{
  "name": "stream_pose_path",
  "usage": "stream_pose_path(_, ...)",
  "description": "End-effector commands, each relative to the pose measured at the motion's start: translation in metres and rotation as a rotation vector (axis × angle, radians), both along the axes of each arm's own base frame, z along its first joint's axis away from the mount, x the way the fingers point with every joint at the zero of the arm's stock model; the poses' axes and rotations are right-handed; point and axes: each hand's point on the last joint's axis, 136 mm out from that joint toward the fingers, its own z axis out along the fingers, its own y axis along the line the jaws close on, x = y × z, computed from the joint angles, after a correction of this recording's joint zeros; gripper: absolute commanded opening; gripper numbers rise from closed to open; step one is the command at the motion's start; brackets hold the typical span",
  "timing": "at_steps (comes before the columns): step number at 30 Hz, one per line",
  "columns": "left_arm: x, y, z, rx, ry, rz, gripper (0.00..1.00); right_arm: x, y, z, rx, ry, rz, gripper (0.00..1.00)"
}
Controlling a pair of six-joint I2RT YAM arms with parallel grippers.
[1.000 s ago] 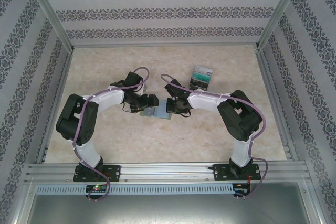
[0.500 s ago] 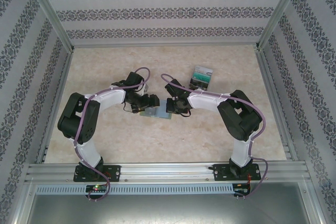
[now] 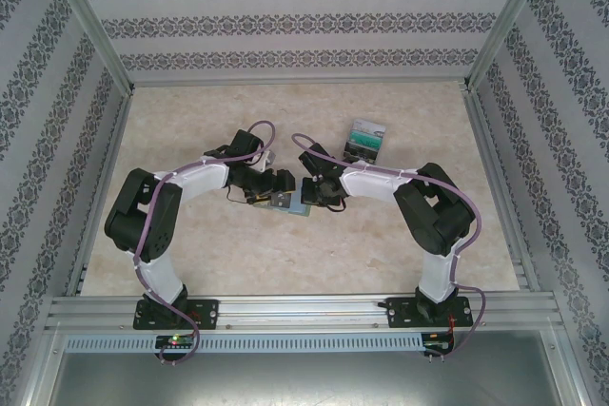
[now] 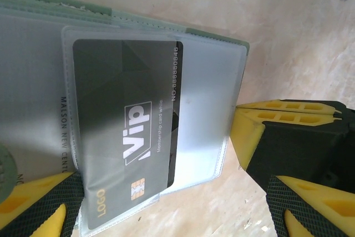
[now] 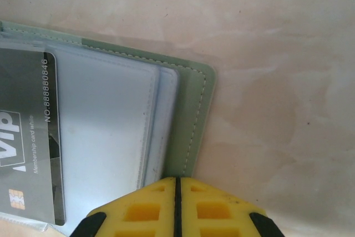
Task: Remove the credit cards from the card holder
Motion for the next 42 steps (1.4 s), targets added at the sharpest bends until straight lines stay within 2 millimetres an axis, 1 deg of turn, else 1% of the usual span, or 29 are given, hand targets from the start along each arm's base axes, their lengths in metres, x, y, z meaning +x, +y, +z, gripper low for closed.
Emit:
stream_pose_path(1,0.0,-0.005,0.015,-0.024,-0.049,-0.008,0.88,0.002,-0.002,0.009,-0.002,-0.038,-0.014,0.0)
stream_pose_path(3,0.0,-0.001,0.013,0.003,-0.049,0.001,0.88,0.006,-0.002,0.019,0.009,-0.075,-0.019,0.01)
stream_pose_path(6,0.0,0.01,0.006,0.068,-0.041,0.029,0.88,0.011,0.003,0.033,0.046,-0.117,-0.011,0.07)
stream_pose_path(8,0.002,0.021,0.002,0.119,-0.044,0.062,0.87,0.013,0.01,0.04,0.083,-0.127,-0.003,0.1)
stream_pose_path(9,0.003,0.023,0.001,0.125,-0.046,0.069,0.87,0.014,0.013,0.042,0.098,-0.127,-0.001,0.11)
stream_pose_path(13,0.004,0.024,-0.001,0.113,-0.036,0.064,0.86,0.016,0.032,0.048,0.186,-0.119,0.01,0.13)
stream_pose_path(20,0.003,0.02,-0.01,0.096,-0.01,0.058,0.83,0.019,0.06,0.04,0.327,-0.057,-0.014,0.17)
stream_pose_path(22,0.002,0.02,-0.013,0.098,0.0,0.062,0.82,0.02,0.065,0.035,0.353,-0.037,-0.024,0.17)
stream_pose_path(25,0.001,0.02,-0.015,0.089,0.005,0.07,0.77,0.019,0.069,0.029,0.37,-0.013,-0.034,0.17)
stream_pose_path(26,0.001,0.019,-0.015,0.086,0.006,0.072,0.75,0.02,0.069,0.027,0.374,-0.008,-0.039,0.17)
stream_pose_path(27,0.001,0.02,-0.016,0.085,0.008,0.074,0.7,0.02,0.07,0.026,0.379,-0.004,-0.042,0.17)
stream_pose_path(28,0.001,0.019,-0.015,0.084,0.006,0.075,0.62,0.02,0.07,0.025,0.384,0.0,-0.046,0.17)
stream_pose_path(29,0.001,0.019,-0.015,0.083,0.01,0.078,0.57,0.02,0.07,0.024,0.387,0.003,-0.048,0.17)
stream_pose_path(32,0.0,0.021,-0.016,0.086,0.009,0.082,0.42,0.02,0.07,0.024,0.385,0.002,-0.048,0.17)
stream_pose_path(33,0.0,0.021,-0.016,0.087,0.009,0.085,0.41,0.02,0.07,0.023,0.383,0.003,-0.048,0.17)
stream_pose_path(34,0.0,0.021,-0.015,0.089,0.007,0.085,0.36,0.02,0.07,0.023,0.382,0.003,-0.048,0.17)
stream_pose_path(38,0.001,0.027,-0.013,0.111,-0.004,0.101,0.08,0.019,0.07,0.023,0.384,0.009,-0.046,0.17)
stream_pose_path(39,0.001,0.03,-0.013,0.123,-0.005,0.111,0.05,0.019,0.07,0.023,0.384,0.01,-0.047,0.17)
stream_pose_path(42,0.002,0.042,-0.015,0.152,-0.003,0.148,0.03,0.019,0.072,0.022,0.386,0.013,-0.045,0.17)
